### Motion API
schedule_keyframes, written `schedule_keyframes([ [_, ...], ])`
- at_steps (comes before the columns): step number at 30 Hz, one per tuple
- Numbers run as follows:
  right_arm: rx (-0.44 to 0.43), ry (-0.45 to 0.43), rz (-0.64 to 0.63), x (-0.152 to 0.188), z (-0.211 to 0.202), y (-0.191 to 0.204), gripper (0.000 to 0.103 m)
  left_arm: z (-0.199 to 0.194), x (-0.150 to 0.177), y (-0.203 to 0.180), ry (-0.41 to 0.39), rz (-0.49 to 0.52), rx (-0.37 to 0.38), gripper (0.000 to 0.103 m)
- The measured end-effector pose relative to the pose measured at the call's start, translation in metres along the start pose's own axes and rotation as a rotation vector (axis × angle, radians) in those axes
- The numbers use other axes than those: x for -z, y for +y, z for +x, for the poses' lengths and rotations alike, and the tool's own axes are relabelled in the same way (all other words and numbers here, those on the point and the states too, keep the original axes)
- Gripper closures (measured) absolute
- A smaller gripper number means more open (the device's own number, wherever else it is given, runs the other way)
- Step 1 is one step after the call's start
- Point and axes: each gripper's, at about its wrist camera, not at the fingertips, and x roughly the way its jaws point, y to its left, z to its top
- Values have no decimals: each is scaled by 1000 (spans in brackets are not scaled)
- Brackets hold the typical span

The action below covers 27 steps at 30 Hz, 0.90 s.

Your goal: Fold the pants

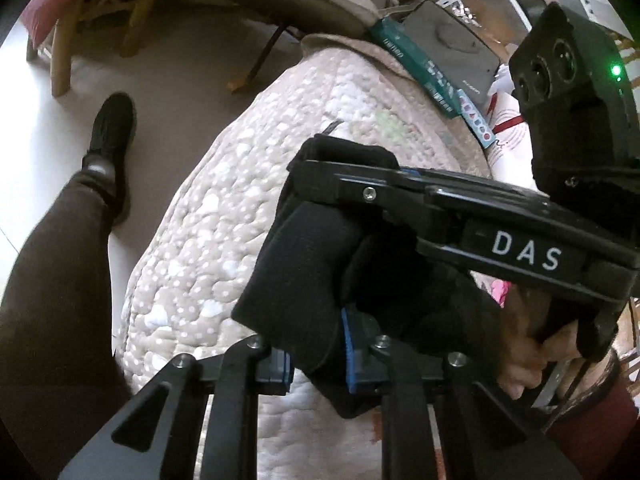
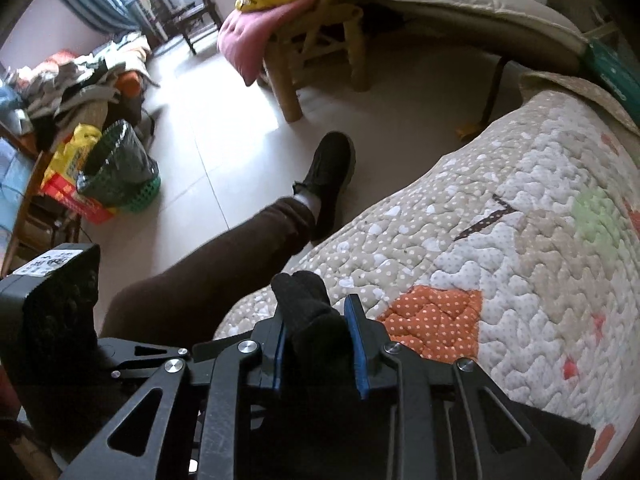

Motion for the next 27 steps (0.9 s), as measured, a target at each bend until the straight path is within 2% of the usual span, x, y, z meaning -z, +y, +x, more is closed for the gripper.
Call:
schedule_keyframes([
  [5,-16,-91,46,6,-36,-10,75,-6,-6,-36,-24,48,14,85],
  [9,-13,-155,100,21,-70,-30,75,5,-9,-72,-5,94,37,85],
  [13,-2,-209,181,49,-104,-65,75,28,-1,-121,28,184,50,85],
  [19,22,-243,325,113,-136,-123,74,80,37,-185,117,324,34,85],
  [22,54,-229,400,150,-141,-151,66,103,55,-204,154,382,5,77],
  [24,82,-215,477,175,-143,-172,61,111,65,-212,194,410,7,68],
  [27,196,-218,600,211,-154,-202,57,98,80,-221,219,485,43,62],
])
